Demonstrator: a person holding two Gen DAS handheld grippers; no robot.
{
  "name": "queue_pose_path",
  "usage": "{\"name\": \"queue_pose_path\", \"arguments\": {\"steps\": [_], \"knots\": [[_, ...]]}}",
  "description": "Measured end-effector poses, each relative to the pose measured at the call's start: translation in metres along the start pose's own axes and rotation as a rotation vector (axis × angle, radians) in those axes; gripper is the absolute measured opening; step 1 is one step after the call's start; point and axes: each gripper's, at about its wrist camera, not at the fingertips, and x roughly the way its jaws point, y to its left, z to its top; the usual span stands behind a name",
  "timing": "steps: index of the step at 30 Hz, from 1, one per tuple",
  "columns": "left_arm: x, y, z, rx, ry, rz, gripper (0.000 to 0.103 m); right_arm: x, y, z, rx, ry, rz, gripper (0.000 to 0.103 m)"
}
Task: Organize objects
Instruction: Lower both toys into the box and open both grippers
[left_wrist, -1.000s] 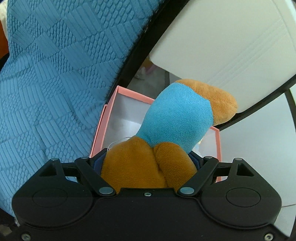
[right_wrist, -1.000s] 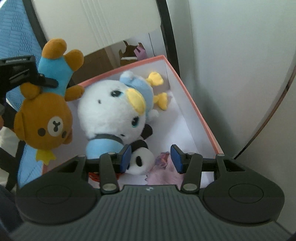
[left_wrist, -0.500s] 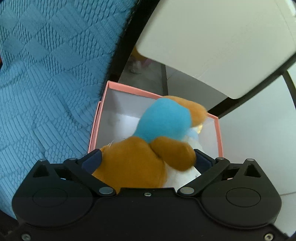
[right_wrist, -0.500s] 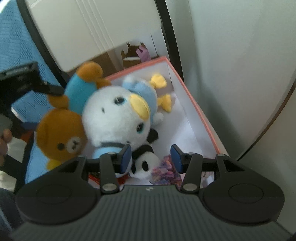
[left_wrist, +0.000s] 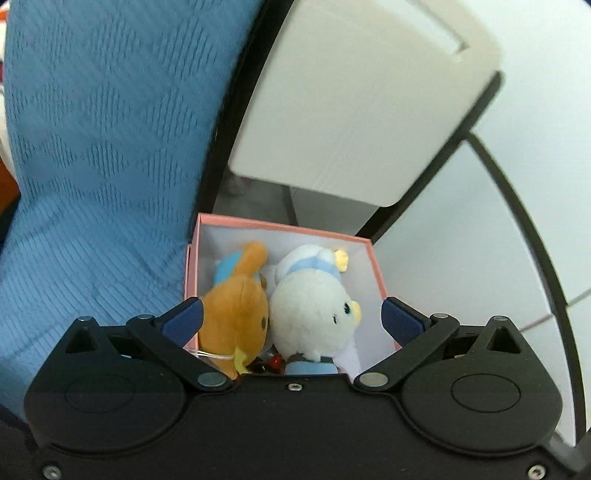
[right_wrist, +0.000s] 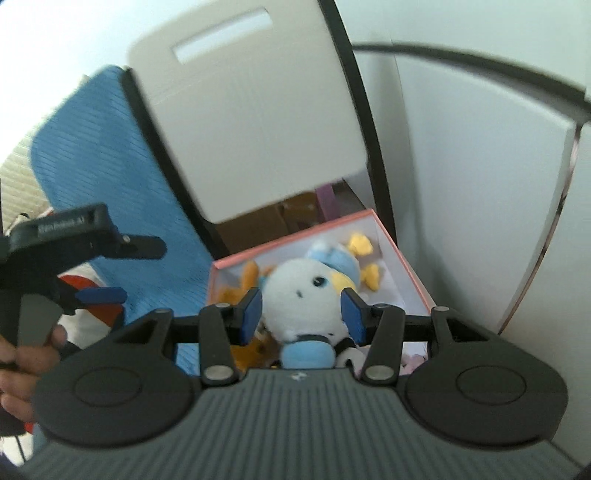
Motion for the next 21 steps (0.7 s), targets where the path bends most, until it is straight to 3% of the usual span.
{"name": "queue_pose_path", "arguments": {"steps": [11, 21], "knots": [[-0.087, -0.002, -0.046, 0.135, -0.076, -0.033, 0.102, -0.068, 0.040, -0.029, -0.011, -0.058, 0.007, 0.051], [-0.115, 0.014, -0.091, 0.226, -0.090, -0.057, 0.102, -0.091, 0.055, -0.078, 0.011, -0.051, -0.027, 0.052]]}}
